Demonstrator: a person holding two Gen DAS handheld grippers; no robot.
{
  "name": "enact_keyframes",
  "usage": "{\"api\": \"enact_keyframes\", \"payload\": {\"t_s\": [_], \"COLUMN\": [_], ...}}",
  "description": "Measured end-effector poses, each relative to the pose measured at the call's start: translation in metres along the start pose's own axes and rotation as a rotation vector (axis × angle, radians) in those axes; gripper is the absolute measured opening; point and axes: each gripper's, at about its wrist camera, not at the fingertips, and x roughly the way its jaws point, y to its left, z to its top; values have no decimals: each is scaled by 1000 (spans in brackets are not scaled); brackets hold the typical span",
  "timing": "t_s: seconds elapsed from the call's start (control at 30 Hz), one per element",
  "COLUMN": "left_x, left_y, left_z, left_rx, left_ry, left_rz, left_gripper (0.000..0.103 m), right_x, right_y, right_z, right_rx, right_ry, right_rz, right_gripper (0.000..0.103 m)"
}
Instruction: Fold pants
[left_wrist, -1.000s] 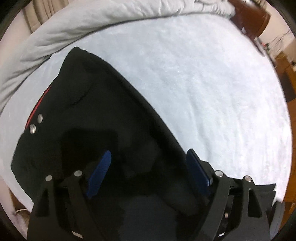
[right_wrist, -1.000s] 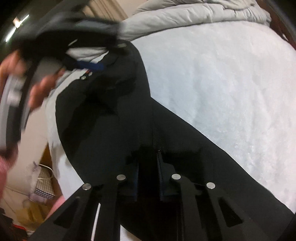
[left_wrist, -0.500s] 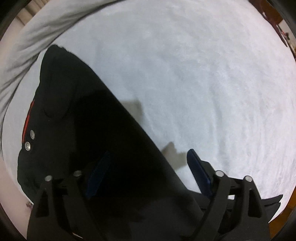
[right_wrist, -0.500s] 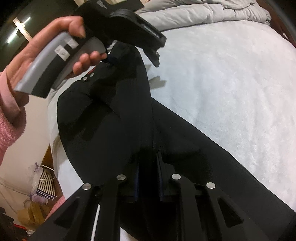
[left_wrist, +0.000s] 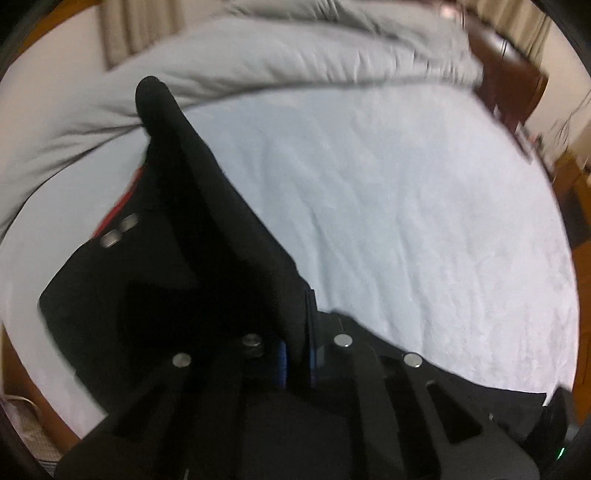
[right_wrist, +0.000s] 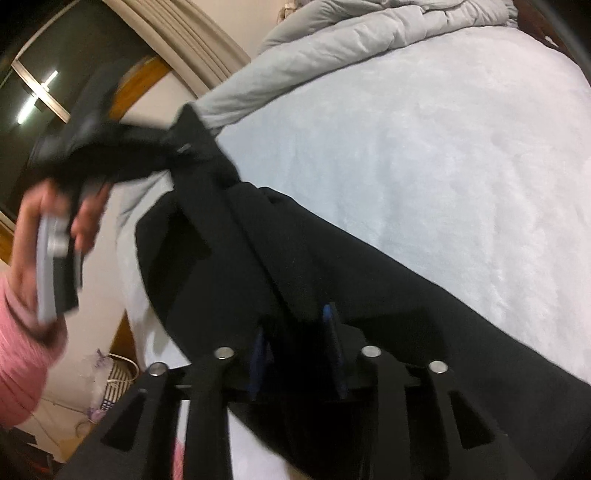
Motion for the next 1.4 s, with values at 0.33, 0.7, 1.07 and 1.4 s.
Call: {"api": "enact_keyframes", "payload": {"t_s": [0.33,0.7,1.07,1.4], "left_x": [-30,-13,-13,-16], "left_y": [62,135,141,133], "left_z": [-122,-110,-112,-134], "left_rx": [-77,-346,-308,-213], "left_ry": [-71,-95,-32,-39], "left_rz": [34,-124,2,101], "left_gripper": [8,59,19,31], "right_x": [-17,-8,-19,-8], "right_y": [0,-32,-9,-15], "right_z": [-31,-58,-55,-55], "right_rx": [25,167,67,46], "right_ry": [49,97,90,138], "right_rz": [37,10,-74,-115], "right_gripper": [58,58,59,63]}}
